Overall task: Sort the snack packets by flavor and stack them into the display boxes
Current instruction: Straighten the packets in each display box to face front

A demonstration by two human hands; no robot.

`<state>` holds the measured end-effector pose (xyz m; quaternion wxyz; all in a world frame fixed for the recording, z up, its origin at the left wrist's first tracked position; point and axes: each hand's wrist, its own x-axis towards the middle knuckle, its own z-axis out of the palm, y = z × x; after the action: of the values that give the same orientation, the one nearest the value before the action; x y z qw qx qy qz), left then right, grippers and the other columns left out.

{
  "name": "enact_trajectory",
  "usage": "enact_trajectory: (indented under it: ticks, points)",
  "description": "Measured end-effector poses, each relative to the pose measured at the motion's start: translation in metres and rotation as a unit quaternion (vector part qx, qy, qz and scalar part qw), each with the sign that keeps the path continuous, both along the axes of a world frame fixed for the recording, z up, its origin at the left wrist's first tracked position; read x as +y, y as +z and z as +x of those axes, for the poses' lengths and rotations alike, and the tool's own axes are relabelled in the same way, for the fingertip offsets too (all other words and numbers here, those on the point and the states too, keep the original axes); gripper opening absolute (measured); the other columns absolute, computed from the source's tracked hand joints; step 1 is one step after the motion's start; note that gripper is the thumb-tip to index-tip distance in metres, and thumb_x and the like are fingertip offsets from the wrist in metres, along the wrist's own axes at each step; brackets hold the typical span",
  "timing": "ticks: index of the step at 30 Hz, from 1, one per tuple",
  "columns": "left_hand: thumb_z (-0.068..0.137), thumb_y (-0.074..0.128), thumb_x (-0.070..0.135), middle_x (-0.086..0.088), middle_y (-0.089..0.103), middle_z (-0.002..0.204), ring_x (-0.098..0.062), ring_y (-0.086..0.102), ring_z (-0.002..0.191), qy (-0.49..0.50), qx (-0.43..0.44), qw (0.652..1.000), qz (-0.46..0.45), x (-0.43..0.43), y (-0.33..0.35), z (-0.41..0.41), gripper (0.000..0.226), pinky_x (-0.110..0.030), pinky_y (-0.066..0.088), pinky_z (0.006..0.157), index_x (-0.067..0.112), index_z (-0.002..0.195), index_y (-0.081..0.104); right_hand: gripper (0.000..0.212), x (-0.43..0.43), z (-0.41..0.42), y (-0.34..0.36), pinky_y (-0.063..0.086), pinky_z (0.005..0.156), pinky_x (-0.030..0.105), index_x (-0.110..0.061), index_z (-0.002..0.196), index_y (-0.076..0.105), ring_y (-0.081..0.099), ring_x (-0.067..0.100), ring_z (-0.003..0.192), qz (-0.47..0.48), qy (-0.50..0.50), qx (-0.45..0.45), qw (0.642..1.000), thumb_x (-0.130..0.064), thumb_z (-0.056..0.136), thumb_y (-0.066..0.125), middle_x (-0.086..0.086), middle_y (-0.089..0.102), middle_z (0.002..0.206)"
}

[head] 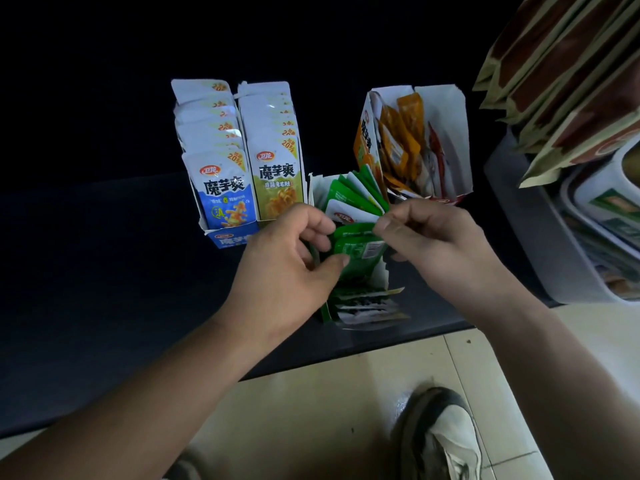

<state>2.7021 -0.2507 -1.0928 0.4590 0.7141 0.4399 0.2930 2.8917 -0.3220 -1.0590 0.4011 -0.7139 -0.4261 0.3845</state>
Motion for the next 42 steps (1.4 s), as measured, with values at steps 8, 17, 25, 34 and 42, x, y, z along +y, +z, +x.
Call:
enact_trajectory:
  ticks: [8,17,25,34,42]
  points:
    - [0.083,0.085,0.015,0.008,0.068,0.071,-0.015,0.055,0.052,-0.018,-0.013,0.999,-0.046,-0.003,0.001,-0.003,0.023,-0.029,0.05,0.053,0.027,0.088,0.066,0.018,0.0,0.002,-0.006,0.06,0.075,0.027,-0.029,0.107,0.079,0.07,0.005,0.087,0.01,-0.008,0.025,1.0,-0.023,0.103,0.062,-0.014,0.073,0.089]
    - [0.098,0.062,0.021,-0.003,0.079,0.085,-0.02,0.075,0.074,-0.085,-0.067,0.984,-0.142,-0.008,0.014,-0.027,0.019,-0.023,0.051,0.062,0.021,0.101,0.081,0.02,-0.005,0.005,-0.008,0.053,0.069,0.027,-0.022,0.113,0.076,0.061,0.012,0.068,0.038,0.021,0.017,0.999,-0.025,0.104,0.059,0.01,0.068,0.074]
    - [0.07,0.08,0.041,-0.007,0.069,0.072,-0.024,0.06,0.076,0.025,-0.195,0.968,-0.158,-0.002,0.039,-0.046,0.024,-0.041,0.045,0.077,0.017,0.069,0.077,0.023,-0.002,-0.004,-0.011,0.052,0.06,0.033,-0.024,0.099,0.075,0.061,0.017,0.062,0.008,0.021,0.062,0.998,-0.04,0.103,0.058,0.015,0.07,0.077]
    - [0.083,0.081,-0.004,-0.006,0.079,0.09,-0.026,0.075,0.087,0.045,-0.195,0.965,-0.169,-0.001,0.037,-0.018,0.046,-0.034,0.06,0.077,0.022,0.116,0.062,0.042,0.005,-0.006,-0.005,0.051,0.063,0.039,-0.005,0.103,0.073,0.064,0.029,0.078,0.074,-0.052,0.232,0.969,-0.044,0.089,0.069,0.017,0.074,0.096]
    - [0.09,0.066,-0.005,0.008,0.074,0.094,-0.006,0.067,0.078,0.009,-0.016,0.999,-0.027,-0.001,0.012,-0.013,0.044,-0.018,0.052,0.072,0.034,0.107,0.076,0.031,0.002,0.0,-0.011,0.061,0.084,0.035,-0.011,0.129,0.065,0.073,0.016,0.107,0.13,-0.004,0.153,0.98,-0.003,0.099,0.06,-0.001,0.078,0.115]
